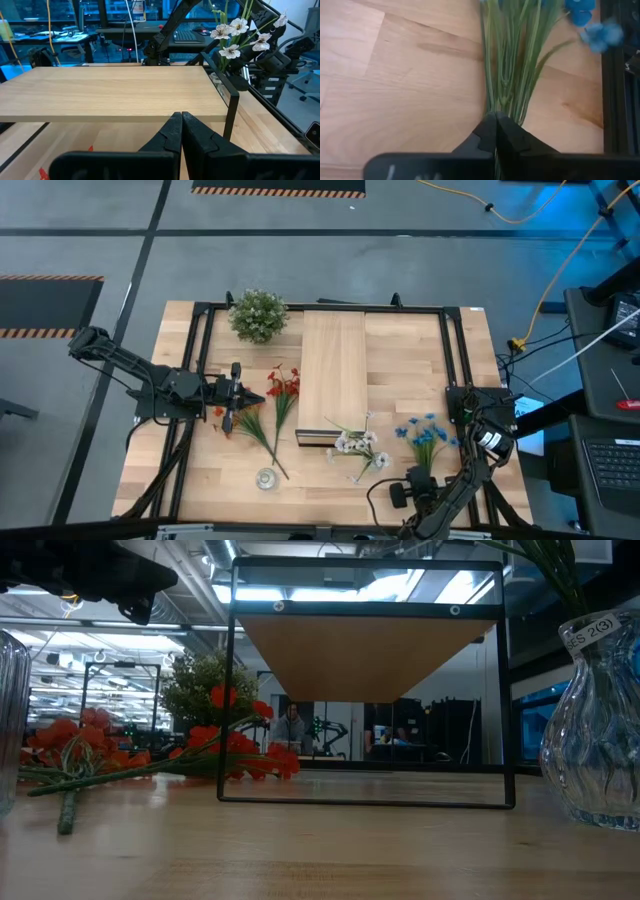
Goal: Pick and place flowers into a vace then onto a shelf
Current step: Put the blue flowers into the right transparent flower vase
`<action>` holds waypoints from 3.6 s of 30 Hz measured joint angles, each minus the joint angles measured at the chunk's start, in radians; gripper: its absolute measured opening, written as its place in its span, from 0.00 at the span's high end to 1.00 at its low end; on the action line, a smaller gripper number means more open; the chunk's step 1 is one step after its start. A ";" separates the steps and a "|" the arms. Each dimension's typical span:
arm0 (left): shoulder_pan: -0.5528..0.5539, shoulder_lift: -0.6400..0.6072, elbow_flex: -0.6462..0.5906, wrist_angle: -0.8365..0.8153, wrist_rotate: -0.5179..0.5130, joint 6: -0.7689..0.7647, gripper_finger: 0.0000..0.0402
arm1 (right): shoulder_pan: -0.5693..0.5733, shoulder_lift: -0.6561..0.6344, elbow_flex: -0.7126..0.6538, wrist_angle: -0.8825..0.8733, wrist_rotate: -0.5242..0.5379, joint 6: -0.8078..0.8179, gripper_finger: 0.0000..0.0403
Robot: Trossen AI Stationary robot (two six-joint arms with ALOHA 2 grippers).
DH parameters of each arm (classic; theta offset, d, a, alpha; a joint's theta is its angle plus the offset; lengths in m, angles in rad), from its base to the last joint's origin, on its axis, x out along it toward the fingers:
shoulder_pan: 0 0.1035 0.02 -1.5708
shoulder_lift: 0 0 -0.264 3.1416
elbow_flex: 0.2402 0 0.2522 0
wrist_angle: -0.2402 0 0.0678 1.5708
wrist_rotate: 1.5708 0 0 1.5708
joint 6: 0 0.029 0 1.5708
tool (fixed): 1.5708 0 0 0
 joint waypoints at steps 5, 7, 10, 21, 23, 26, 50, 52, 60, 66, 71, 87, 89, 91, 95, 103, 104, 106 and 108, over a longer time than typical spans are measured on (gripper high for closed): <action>0.000 0.000 0.000 0.000 0.000 0.000 0.99 | 0.000 0.000 0.000 0.010 0.000 -0.011 0.99; 0.000 0.000 0.000 0.000 0.000 0.000 0.99 | 0.001 0.000 0.000 0.010 0.000 -0.014 0.98; 0.000 0.000 0.000 0.000 0.000 0.000 0.99 | 0.003 0.000 0.000 0.007 0.000 -0.018 0.97; 0.000 0.000 0.000 0.000 0.000 0.000 0.99 | 0.013 -0.002 0.017 0.003 0.025 -0.028 0.82; 0.000 0.000 0.000 0.000 0.000 0.000 0.99 | 0.013 -0.002 0.026 -0.001 0.038 -0.033 0.78; 0.000 0.000 0.000 0.000 0.000 0.000 0.99 | 0.013 -0.002 0.036 -0.018 0.038 -0.033 0.72; 0.000 0.000 0.000 0.000 0.000 0.000 0.99 | 0.102 -0.487 -0.251 0.202 0.204 -0.016 0.62; 0.000 0.000 0.000 0.000 0.000 0.000 0.99 | 0.102 -0.527 -0.312 0.274 0.203 -0.016 0.62; 0.000 0.000 0.000 -0.001 0.001 -0.005 0.99 | 0.110 -0.549 -0.405 0.363 0.142 0.008 0.62; 0.000 0.000 0.000 -0.001 0.001 -0.026 0.99 | 0.111 -0.539 -0.455 0.509 0.142 -0.037 0.62; 0.000 0.000 0.000 -0.006 0.000 -0.026 0.99 | 0.115 -0.530 -0.459 0.486 0.142 -0.041 0.62; 0.000 0.000 0.000 -0.008 0.000 -0.026 0.99 | 0.126 -0.530 -0.459 0.445 0.141 -0.037 0.81; 0.000 0.000 0.000 -0.008 0.001 -0.026 0.99 | 0.126 -0.530 -0.459 0.435 0.140 -0.036 0.83; 0.000 0.000 0.000 -0.008 0.000 -0.026 0.99 | 0.126 -0.530 -0.459 0.436 0.140 -0.041 0.82; 0.000 0.000 0.000 -0.008 0.001 -0.026 0.99 | 0.126 -0.530 -0.459 0.436 0.140 -0.067 0.75; 0.000 0.000 0.000 -0.008 0.000 -0.026 0.99 | 0.126 -0.530 -0.459 0.437 0.140 -0.069 0.54; 0.000 0.000 0.000 -0.008 0.000 -0.026 0.99 | 0.126 -0.530 -0.459 0.437 0.140 -0.069 0.51; 0.000 0.000 0.000 -0.008 0.001 -0.026 0.99 | 0.126 -0.530 -0.459 0.438 0.140 -0.069 0.46; 0.000 0.000 0.000 -0.008 0.000 -0.026 0.99 | 0.126 -0.530 -0.459 0.439 0.140 -0.067 0.42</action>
